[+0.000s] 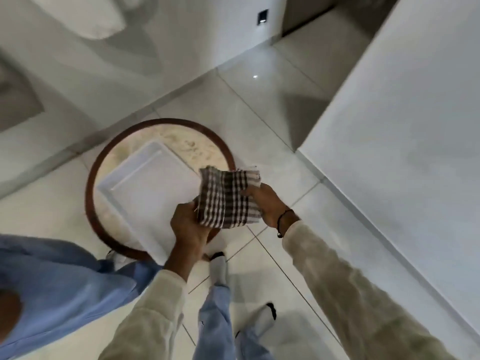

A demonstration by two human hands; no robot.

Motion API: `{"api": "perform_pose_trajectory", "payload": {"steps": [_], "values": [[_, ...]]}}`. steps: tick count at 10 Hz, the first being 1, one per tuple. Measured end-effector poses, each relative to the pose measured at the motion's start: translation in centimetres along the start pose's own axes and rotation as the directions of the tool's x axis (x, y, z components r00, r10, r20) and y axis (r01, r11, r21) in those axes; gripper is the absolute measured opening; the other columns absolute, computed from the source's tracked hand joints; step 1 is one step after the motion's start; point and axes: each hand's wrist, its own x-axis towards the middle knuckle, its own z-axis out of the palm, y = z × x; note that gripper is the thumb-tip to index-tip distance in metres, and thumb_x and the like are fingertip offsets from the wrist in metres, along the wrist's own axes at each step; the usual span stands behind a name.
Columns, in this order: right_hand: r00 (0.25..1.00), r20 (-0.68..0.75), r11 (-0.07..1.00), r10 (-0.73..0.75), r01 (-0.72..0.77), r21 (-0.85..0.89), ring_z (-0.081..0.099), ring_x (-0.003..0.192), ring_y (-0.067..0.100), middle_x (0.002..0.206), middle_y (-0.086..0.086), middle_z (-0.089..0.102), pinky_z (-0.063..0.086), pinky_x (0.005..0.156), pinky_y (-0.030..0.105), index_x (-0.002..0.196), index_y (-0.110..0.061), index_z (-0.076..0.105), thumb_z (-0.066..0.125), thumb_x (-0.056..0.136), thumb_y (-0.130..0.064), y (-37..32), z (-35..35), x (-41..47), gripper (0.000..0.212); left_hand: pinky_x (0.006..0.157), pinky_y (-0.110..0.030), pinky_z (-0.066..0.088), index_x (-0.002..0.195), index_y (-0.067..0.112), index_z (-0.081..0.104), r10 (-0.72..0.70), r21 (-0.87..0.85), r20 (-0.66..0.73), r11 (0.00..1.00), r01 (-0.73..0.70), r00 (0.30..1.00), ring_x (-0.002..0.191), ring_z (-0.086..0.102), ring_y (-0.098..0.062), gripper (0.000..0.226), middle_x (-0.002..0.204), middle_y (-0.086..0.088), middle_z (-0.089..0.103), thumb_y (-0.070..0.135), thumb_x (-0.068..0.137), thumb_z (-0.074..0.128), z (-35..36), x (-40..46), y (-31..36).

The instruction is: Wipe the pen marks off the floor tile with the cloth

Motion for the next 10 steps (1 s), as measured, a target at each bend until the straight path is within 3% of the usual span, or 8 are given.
{"api": "perform_pose_trajectory", "payload": {"steps": [1,2,4,6,7,8,9,10], "values": [[0.996,0.076,0.964,-0.036,0.055,-0.260,0.069,0.108,0.032,0.124,0.018,0.074,0.058,0.099,0.045,0.116,-0.004,0.070,0.067,0.095,0.001,1.1,6.6,4.6,0.022,0.107,-0.046,0.053,0.132,0.008,0.068,-0.034,0.298,-0.052,0.953,0.048,0.998,0.116,0.068,-0.031,0.041,0.126,-0.015,0.073,0.035,0.106,0.051,-5.2,4.1,4.4],[0.997,0.057,0.886,-0.055,0.075,-0.458,0.069,0.104,0.034,0.125,0.027,0.074,0.058,0.098,0.047,0.113,0.001,0.072,0.067,0.091,0.004,3.6,11.3,9.3,0.022,0.078,-0.031,0.056,0.109,0.007,0.071,0.210,0.816,-0.114,0.577,-0.029,0.971,0.088,0.069,-0.021,0.017,0.101,-0.009,0.074,0.017,0.096,0.070,-9.7,8.1,5.8],[0.997,-0.002,0.766,-0.073,0.054,-0.641,0.073,0.096,0.041,0.101,0.024,0.076,0.063,0.085,0.051,0.108,0.002,0.075,0.071,0.085,-0.002,7.9,15.9,16.6,0.023,0.101,-0.057,0.060,0.106,-0.007,0.069,0.223,0.853,-0.283,0.502,0.139,0.933,0.108,0.070,-0.047,0.021,0.113,-0.029,0.075,0.001,0.087,0.066,-16.3,15.3,4.5],[0.976,-0.057,0.724,-0.212,0.118,-0.679,0.074,0.107,0.033,0.113,0.015,0.081,0.060,0.095,0.039,0.120,-0.011,0.076,0.078,0.082,-0.012,8.8,16.1,18.2,0.038,0.110,-0.046,0.055,0.123,-0.005,0.067,0.286,0.942,-0.234,0.303,0.143,0.929,0.120,0.069,-0.043,0.034,0.126,-0.024,0.074,0.007,0.091,0.066,-17.3,17.5,3.8],[0.913,-0.215,0.800,-0.348,0.170,-0.575,0.076,0.099,0.020,0.111,0.007,0.082,0.061,0.094,0.029,0.123,-0.015,0.073,0.081,0.083,-0.015,7.0,14.6,16.2,0.041,0.105,-0.048,0.055,0.139,-0.004,0.057,0.377,0.977,-0.158,0.195,0.088,0.913,0.125,0.064,-0.042,0.052,0.138,-0.025,0.063,0.005,0.089,0.067,-15.7,15.7,3.9],[0.820,-0.385,0.872,-0.423,0.252,-0.420,0.075,0.084,0.013,0.101,0.008,0.083,0.061,0.090,0.020,0.114,-0.011,0.077,0.083,0.083,-0.013,3.7,11.0,11.1,0.032,0.105,-0.052,0.052,0.149,0.000,0.049,0.394,0.989,0.103,-0.142,-0.050,0.913,0.132,0.056,-0.042,0.057,0.147,-0.025,0.055,0.012,0.095,0.059,-12.5,12.8,4.0],[0.770,-0.490,0.912,-0.409,0.362,-0.194,0.074,0.081,0.019,0.092,0.009,0.080,0.064,0.084,0.041,0.101,-0.012,0.079,0.083,0.086,-0.009,-0.6,6.1,3.5,0.015,0.118,-0.052,0.042,0.153,0.001,0.047,0.254,0.825,0.490,-0.444,-0.349,0.834,0.143,0.051,-0.042,0.058,0.157,-0.023,0.051,0.024,0.099,0.047,-7.1,10.8,4.5],[0.720,-0.468,0.808,-0.513,0.589,0.019,0.074,0.074,0.019,0.086,0.002,0.078,0.061,0.068,0.032,0.090,-0.017,0.077,0.083,0.083,-0.012,-5.5,0.3,-7.8,0.010,0.130,-0.056,0.029,0.163,0.006,0.035,0.071,0.543,0.755,-0.624,-0.562,0.651,0.162,0.031,-0.037,0.066,0.175,-0.016,0.030,0.036,0.103,0.038,1.1,8.7,4.4]]}}
